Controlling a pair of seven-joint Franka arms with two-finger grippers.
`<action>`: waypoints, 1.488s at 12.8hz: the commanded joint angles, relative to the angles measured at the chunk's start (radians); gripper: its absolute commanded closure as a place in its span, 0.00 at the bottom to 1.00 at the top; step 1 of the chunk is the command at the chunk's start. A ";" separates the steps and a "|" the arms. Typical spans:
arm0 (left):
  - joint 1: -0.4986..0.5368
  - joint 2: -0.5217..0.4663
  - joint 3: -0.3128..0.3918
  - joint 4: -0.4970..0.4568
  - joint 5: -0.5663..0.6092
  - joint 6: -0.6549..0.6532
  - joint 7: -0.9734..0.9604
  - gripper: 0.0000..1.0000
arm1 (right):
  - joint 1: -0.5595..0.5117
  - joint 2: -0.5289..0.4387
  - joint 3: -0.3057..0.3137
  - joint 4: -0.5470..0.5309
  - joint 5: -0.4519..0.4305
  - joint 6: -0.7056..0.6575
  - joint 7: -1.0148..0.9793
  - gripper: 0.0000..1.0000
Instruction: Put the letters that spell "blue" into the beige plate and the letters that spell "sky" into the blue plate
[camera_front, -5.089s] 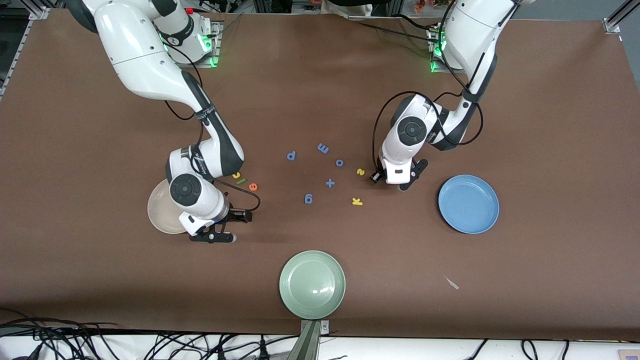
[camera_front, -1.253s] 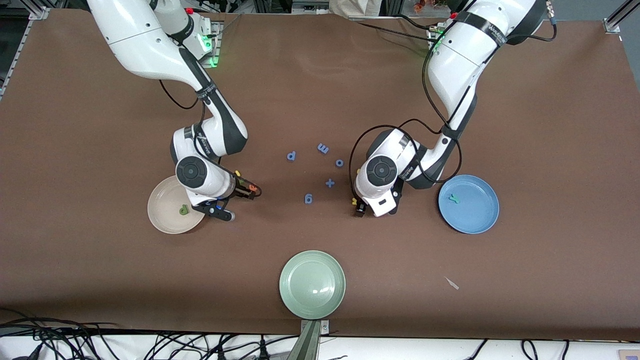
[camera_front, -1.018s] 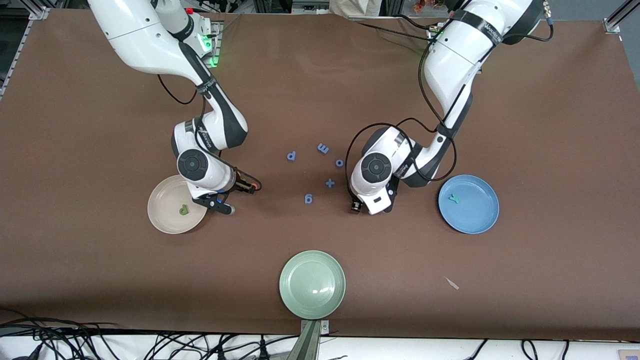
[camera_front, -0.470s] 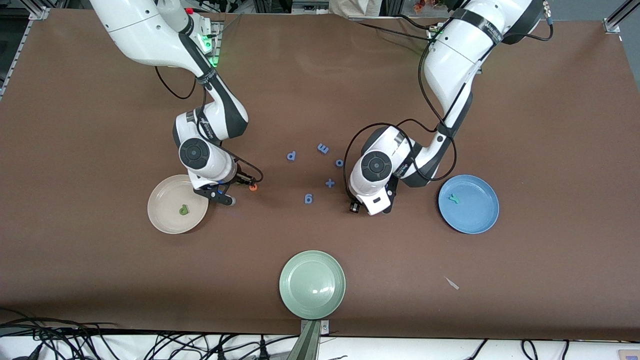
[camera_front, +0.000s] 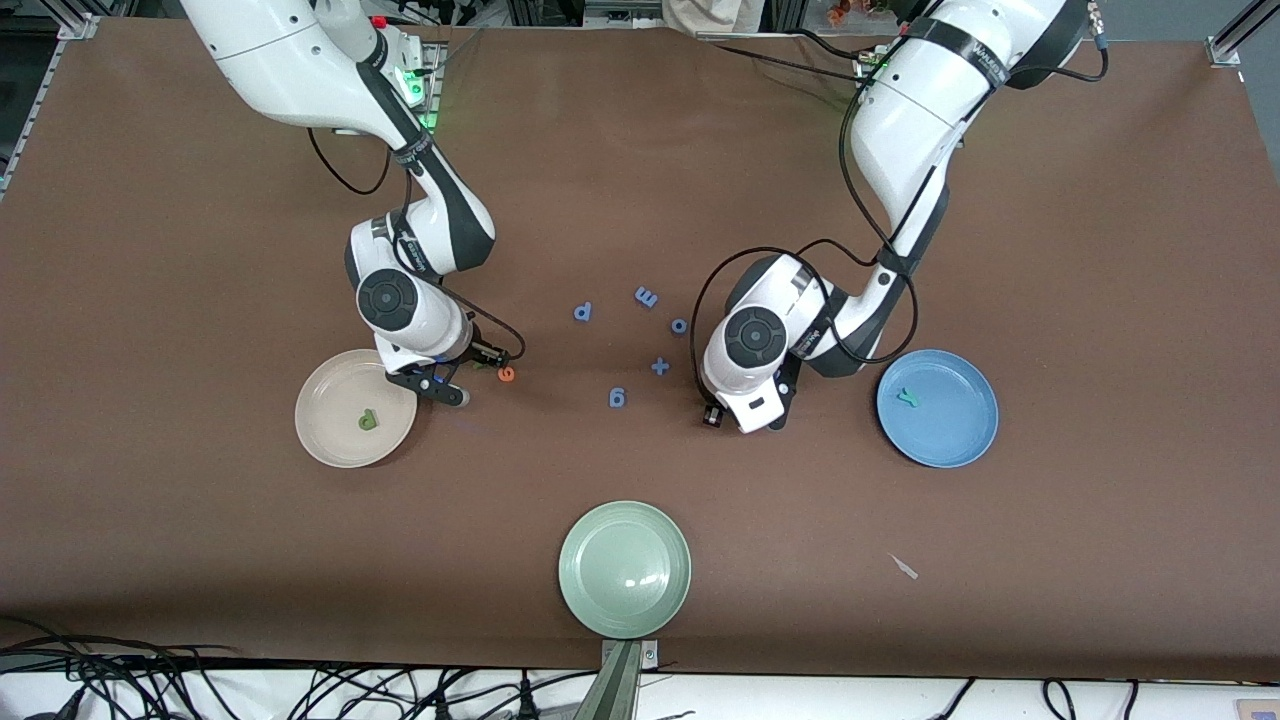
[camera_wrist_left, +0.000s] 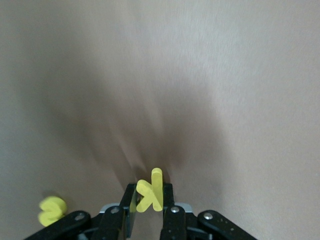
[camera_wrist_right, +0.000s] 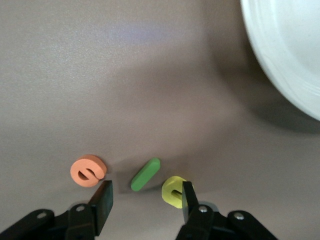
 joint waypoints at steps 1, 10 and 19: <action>0.046 -0.055 0.000 0.003 0.030 -0.135 0.157 0.97 | -0.001 -0.033 0.004 -0.040 -0.019 0.026 0.006 0.53; 0.305 -0.181 -0.007 -0.089 0.108 -0.353 0.796 0.94 | -0.001 -0.016 0.004 -0.063 -0.021 0.089 0.005 0.57; 0.488 -0.214 -0.104 -0.125 0.091 -0.382 1.253 0.00 | -0.001 -0.016 0.004 -0.087 -0.021 0.127 0.005 0.68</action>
